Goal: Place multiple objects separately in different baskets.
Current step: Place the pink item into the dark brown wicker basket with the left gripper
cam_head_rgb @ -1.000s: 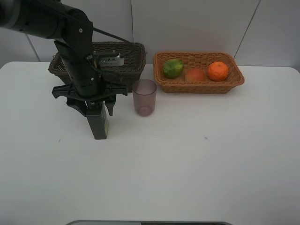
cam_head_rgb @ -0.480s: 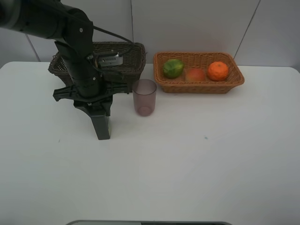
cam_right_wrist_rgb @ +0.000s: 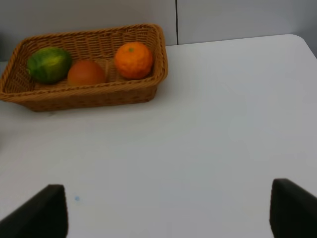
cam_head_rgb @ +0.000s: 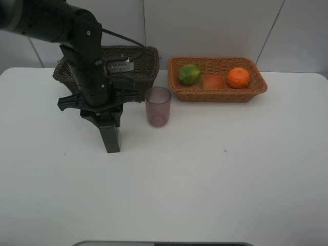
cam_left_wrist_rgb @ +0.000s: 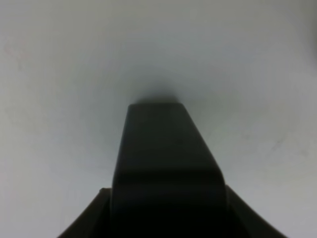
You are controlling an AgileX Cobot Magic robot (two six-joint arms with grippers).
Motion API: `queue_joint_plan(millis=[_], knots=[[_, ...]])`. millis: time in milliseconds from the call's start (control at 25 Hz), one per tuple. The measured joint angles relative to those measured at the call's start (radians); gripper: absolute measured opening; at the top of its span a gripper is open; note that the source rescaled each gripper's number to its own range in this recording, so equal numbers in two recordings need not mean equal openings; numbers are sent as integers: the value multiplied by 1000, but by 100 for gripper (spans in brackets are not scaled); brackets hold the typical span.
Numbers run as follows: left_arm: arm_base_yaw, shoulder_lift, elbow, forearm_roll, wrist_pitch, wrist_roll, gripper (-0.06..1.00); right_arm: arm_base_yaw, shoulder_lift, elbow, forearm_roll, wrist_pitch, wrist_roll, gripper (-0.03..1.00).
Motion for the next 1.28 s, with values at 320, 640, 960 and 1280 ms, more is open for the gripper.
queue_joint_plan(millis=[320, 640, 960, 1280], knots=[[6, -4, -12, 5, 2, 0, 48, 0, 0, 0, 0, 0, 0, 71], [8, -127, -104, 91, 34, 0, 48, 0, 0, 0, 0, 0, 0, 71], [9, -186, -233, 232, 75, 2, 48, 0, 0, 0, 0, 0, 0, 71], [91, -177, -261, 274, -141, 68, 48, 0, 0, 0, 0, 0, 0, 71]])
